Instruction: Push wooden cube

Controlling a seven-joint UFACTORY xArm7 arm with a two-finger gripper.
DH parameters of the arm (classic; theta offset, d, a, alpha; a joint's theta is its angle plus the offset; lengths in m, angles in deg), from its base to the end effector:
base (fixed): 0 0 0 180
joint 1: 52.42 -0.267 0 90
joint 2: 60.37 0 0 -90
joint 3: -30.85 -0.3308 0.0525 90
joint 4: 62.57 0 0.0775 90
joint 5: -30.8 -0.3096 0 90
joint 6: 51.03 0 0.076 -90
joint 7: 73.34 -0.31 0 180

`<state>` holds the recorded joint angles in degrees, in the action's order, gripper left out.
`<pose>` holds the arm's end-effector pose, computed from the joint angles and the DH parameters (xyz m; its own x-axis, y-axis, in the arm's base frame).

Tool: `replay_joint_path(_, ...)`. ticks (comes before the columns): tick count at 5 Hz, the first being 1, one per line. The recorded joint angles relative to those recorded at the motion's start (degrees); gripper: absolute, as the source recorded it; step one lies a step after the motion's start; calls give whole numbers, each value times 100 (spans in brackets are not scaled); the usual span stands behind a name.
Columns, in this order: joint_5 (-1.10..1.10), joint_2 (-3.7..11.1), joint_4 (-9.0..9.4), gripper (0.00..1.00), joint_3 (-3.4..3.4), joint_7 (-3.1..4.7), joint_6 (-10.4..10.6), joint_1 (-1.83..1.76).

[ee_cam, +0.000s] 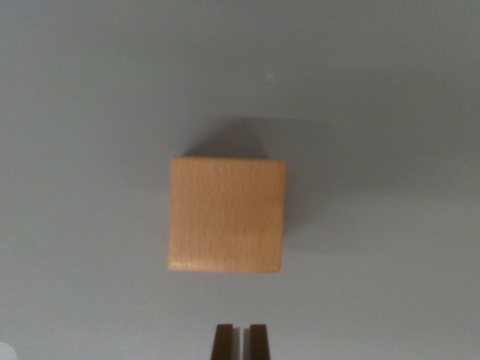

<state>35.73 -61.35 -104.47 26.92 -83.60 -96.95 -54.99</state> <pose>0.3735 0.0277 0.1114 0.9990 -0.0056 -0.0434 -0.0026 -0.9976 0.0685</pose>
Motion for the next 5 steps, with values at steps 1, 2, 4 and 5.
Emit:
replay_joint_path(1,17,-5,221,0,-13,-47,212,-8)
replay_joint_path(2,17,-5,221,0,-13,-47,212,-8)
replay_joint_path(4,32,-10,421,0,-24,-89,404,-16)
replay_joint_path(5,46,-14,608,0,-35,-128,582,-23)
